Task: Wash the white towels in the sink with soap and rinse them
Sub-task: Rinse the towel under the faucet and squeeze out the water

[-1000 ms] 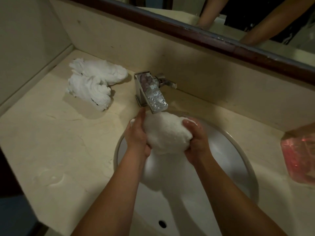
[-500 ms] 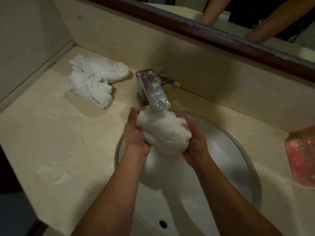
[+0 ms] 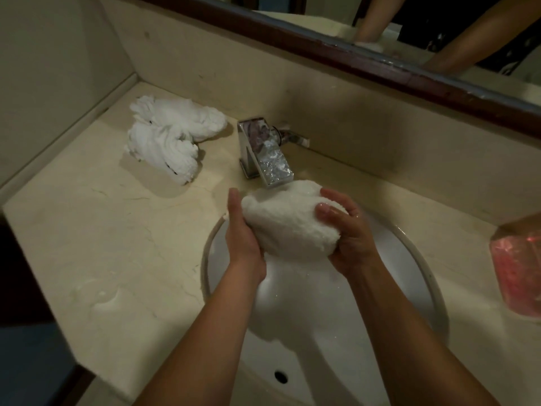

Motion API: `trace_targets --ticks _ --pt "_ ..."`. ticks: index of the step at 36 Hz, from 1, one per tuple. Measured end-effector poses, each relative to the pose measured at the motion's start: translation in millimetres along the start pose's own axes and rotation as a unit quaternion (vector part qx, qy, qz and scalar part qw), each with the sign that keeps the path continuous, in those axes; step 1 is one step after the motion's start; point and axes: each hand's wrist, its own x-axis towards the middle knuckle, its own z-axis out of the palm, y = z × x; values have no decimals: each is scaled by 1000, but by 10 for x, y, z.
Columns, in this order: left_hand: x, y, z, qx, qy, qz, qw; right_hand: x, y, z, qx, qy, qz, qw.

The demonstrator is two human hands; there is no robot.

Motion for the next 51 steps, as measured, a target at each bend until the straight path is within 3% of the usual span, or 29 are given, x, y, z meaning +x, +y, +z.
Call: trace_targets --ticks 3,6,12,17,25,35,43,51 --pt "-22 -48 4 26 4 -75 997 -7 -51 16 -11 -6 6 1000" --pt "-59 -62 52 -38 -49 -115 991 -17 -51 -2 -27 -18 16 999" --pt "-35 -25 64 -78 -90 -57 991 -35 -20 -73 -52 -19 16 998" --pt "53 26 18 -134 -52 25 989 -77 90 -12 2 68 30 997" --pt "175 47 -55 -103 -111 75 986 -58 362 146 116 133 249 952" --pt "299 115 -119 -36 -132 202 970 157 207 76 23 124 182 975" --pt "364 -5 -136 -17 -161 186 969 230 224 0 -79 89 97 988" --pt "378 -25 -232 -5 -182 179 967 306 348 17 -65 124 120 983"
